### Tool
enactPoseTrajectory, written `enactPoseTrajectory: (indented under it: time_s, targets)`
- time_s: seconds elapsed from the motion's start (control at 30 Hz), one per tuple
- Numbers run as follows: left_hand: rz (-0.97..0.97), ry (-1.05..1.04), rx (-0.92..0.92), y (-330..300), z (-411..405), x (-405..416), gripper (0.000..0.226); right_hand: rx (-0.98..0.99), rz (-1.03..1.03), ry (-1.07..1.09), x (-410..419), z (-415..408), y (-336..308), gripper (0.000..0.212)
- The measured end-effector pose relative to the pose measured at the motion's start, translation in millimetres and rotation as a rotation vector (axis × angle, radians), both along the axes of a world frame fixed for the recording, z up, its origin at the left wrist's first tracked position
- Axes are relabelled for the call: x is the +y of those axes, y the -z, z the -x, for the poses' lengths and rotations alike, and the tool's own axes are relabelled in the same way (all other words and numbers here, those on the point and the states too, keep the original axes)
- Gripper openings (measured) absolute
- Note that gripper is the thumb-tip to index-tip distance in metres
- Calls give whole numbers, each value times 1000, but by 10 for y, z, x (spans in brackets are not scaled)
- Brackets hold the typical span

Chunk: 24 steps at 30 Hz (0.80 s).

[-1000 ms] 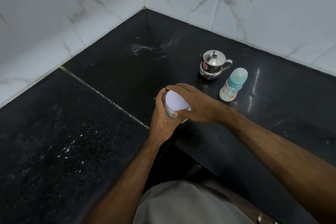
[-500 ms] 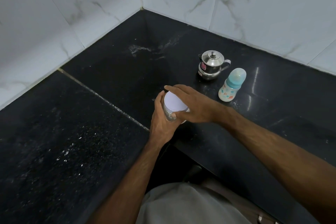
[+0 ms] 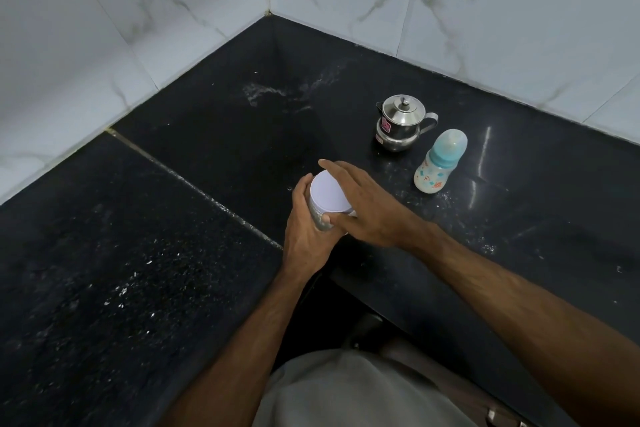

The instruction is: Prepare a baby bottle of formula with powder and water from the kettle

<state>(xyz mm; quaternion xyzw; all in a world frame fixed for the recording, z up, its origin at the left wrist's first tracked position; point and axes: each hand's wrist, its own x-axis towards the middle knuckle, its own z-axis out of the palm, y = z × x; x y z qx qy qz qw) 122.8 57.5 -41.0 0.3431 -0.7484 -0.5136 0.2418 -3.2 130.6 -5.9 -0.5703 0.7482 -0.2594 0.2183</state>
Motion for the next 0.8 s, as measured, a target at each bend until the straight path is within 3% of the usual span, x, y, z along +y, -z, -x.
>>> enactPoseTrajectory:
  time_s: [0.13, 0.27, 0.8]
  targets:
    - [20, 13, 10, -5, -16, 5, 105, -70, 19, 25, -39, 81, -29, 94]
    - [15, -20, -7, 17, -5, 17, 95, -117, 26, 7, -29, 84, 5, 94]
    - [8, -2, -36, 44, 16, -3, 94, -69, 55, 75, 11, 17, 128, 85]
